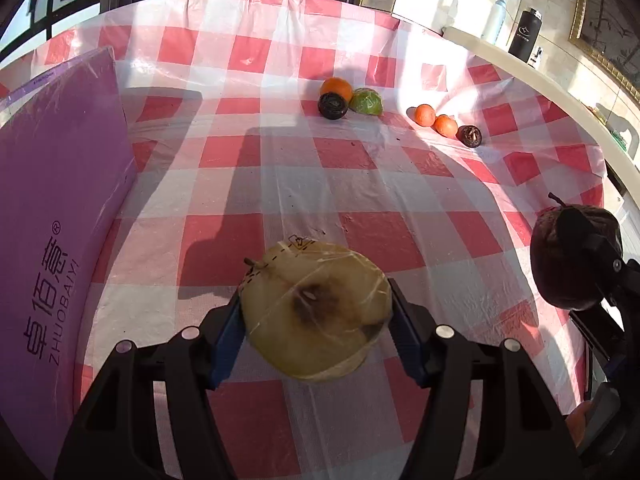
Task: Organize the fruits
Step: 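Lift and carry the pear half and dark red fruit toward the white bin, then open both tools over the bin to drop both fruits, then withdraw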
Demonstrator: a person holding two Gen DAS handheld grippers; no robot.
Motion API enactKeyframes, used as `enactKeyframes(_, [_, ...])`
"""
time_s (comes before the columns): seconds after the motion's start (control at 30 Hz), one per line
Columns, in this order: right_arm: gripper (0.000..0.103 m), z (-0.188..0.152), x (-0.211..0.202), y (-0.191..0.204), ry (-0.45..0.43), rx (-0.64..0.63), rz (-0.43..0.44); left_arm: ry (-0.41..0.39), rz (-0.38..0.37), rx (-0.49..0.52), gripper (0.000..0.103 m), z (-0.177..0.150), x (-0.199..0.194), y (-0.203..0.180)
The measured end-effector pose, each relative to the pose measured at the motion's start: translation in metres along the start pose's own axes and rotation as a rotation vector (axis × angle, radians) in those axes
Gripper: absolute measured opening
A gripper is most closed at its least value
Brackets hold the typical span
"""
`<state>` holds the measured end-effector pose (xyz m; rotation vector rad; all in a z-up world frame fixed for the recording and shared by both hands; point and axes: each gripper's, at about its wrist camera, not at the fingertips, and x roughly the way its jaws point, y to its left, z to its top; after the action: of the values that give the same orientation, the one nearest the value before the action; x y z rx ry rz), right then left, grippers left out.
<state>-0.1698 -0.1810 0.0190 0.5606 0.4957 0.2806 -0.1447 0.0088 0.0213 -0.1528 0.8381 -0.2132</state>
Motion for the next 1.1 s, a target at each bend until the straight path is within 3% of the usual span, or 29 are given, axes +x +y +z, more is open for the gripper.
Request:
enactKeyframes(0.23, [0.066,-0.006,-0.002,0.011,-0.004,0.021,0.051,-0.277,0.019,0.040,0.065,0.007,-0.118,0.009])
enactKeyframes(0.4, [0.066,-0.011,0.002,0.060,0.041,-0.047,0.145,-0.364,0.058,-0.019,0.065,0.008,-0.170,0.045])
enactKeyframes(0.5, [0.066,-0.014,0.003,0.102,0.065,-0.125,0.216,-0.390,0.134,-0.041,0.065,0.007,-0.191,0.074])
enactKeyframes(0.63, [0.066,-0.024,0.014,0.162,0.118,-0.224,0.296,-0.375,0.240,-0.066,0.065,0.008,-0.204,0.118])
enactKeyframes(0.8, [0.066,-0.048,0.030,0.237,0.190,-0.419,0.332,-0.280,0.345,-0.083,0.065,0.006,-0.201,0.164])
enactKeyframes(0.93, [0.066,-0.075,0.049,0.294,0.277,-0.674,0.253,-0.186,0.398,-0.101,0.065,0.005,-0.191,0.196])
enactKeyframes(1.1, [0.066,-0.111,0.090,0.324,0.475,-0.934,0.115,-0.087,0.453,-0.118,0.065,0.006,-0.176,0.227])
